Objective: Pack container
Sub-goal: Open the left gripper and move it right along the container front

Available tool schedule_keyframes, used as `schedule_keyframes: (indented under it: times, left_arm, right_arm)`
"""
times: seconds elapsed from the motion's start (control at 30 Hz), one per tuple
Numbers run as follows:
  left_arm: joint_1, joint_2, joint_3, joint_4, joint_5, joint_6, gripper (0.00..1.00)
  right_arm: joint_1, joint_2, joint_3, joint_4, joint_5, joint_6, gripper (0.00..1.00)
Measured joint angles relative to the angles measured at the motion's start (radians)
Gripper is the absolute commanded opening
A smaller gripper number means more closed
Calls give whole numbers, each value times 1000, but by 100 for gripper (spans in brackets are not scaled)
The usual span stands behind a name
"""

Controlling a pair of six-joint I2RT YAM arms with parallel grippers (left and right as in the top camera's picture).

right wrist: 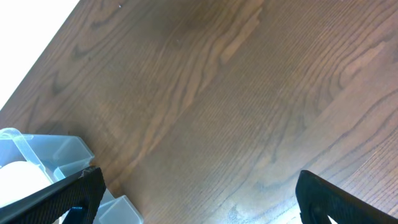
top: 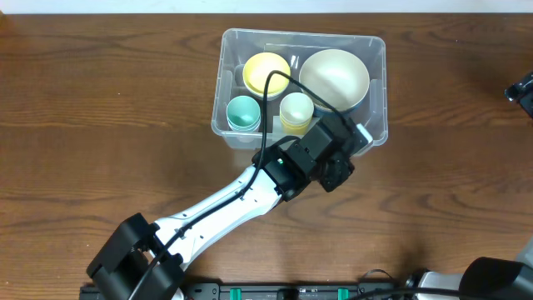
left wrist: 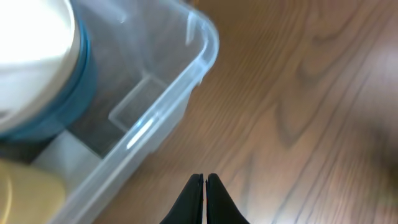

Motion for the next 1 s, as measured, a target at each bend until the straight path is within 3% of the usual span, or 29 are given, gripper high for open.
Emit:
schedule_keyframes:
  times: [1.0]
  left_arm:
    - [-15,140,0,217,63,52,6]
  right_arm:
    - [0,0,0,0,0,0,99]
